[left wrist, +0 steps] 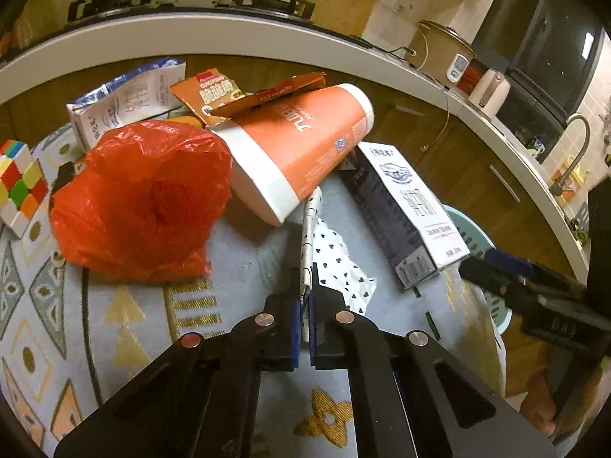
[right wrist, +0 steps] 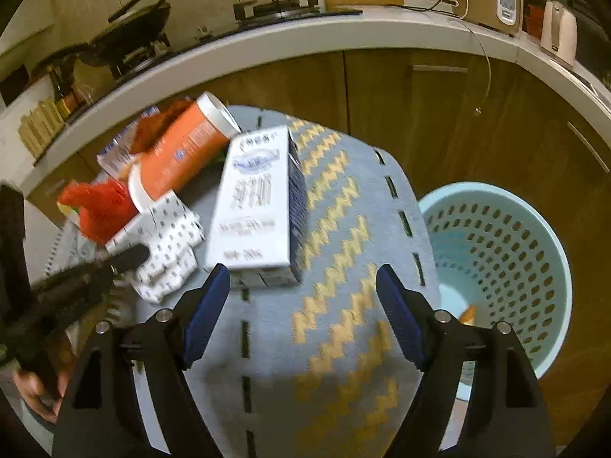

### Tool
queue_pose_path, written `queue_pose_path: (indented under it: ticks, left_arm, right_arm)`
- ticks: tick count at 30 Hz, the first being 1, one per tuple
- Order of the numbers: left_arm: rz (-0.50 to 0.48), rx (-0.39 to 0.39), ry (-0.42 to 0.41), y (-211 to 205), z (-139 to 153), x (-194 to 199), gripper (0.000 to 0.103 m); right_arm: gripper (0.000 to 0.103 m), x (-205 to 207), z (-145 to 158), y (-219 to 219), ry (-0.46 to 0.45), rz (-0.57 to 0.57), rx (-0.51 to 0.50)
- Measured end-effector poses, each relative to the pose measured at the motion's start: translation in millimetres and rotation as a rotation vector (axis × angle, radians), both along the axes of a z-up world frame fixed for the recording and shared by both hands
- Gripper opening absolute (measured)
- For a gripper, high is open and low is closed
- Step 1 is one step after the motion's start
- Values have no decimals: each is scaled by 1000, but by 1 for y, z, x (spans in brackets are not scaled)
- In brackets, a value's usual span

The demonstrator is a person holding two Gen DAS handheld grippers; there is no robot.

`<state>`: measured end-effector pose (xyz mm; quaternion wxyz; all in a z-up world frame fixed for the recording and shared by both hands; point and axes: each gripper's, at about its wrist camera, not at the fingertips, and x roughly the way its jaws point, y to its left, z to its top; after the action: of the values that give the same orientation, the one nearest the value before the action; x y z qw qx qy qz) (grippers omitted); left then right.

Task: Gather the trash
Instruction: 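Grasp the white milk carton with the right gripper while the left gripper grasps a pen, then carry the milk carton and pen over the blue basket and release both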

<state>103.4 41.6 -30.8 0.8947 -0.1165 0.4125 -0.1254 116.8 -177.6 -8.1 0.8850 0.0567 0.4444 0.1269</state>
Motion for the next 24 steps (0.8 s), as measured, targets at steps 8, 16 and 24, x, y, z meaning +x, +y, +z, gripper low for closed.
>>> queue_pose_path:
  ticks: [8,16,24]
  left_arm:
    - [34,16,-33,1,7,-12,1]
    - [38,14,-40,2,7,-14,1]
    - [32,9,-65,-8,15,-18,0]
  right_arm:
    - [75,35,-1,38,4,23,-29]
    - [64,59,-21,58,59,21,-113]
    - [57,48,-15,44,13,10,-98]
